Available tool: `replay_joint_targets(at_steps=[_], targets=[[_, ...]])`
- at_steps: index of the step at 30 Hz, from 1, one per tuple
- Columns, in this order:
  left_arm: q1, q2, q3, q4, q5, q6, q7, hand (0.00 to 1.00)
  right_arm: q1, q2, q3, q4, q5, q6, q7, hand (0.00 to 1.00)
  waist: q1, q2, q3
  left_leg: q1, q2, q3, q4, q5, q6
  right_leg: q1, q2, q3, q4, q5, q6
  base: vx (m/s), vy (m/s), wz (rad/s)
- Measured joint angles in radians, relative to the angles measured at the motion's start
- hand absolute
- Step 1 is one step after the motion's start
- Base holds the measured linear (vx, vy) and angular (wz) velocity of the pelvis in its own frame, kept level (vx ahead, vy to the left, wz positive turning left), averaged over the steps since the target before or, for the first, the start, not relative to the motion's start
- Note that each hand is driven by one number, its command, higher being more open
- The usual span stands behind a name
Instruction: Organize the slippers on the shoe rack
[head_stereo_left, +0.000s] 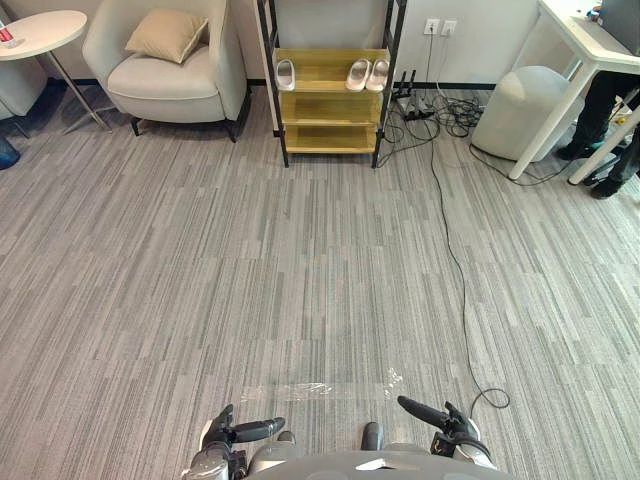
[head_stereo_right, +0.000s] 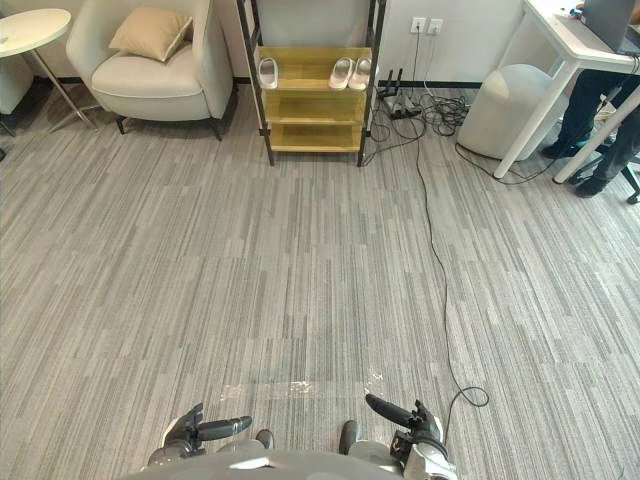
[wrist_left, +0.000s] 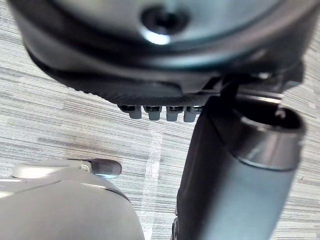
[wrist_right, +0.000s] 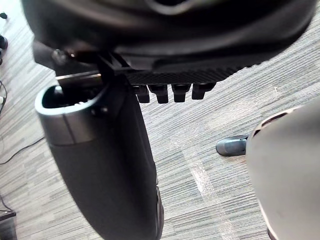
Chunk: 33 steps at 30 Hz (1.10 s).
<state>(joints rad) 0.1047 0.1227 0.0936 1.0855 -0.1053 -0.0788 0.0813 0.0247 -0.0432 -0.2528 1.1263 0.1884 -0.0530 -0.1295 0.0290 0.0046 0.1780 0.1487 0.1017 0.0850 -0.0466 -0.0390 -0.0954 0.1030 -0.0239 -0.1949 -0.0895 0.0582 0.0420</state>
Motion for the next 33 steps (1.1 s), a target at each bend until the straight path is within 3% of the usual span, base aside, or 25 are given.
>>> replay_joint_targets(at_steps=[33], targets=[[-0.017, 0.007, 0.000, 0.000, 0.000, 0.001, 0.000, 1.00, -0.012, 0.003, 0.000, 0.005, 0.009, -0.001, -0.001, 1.00, -0.005, -0.010, 0.005, -0.041, 0.000, -0.013, -0.012, 0.000, 0.000, -0.036, -0.005, -0.029, 0.000, -0.008, 0.001, 0.01, 0.004, 0.01]])
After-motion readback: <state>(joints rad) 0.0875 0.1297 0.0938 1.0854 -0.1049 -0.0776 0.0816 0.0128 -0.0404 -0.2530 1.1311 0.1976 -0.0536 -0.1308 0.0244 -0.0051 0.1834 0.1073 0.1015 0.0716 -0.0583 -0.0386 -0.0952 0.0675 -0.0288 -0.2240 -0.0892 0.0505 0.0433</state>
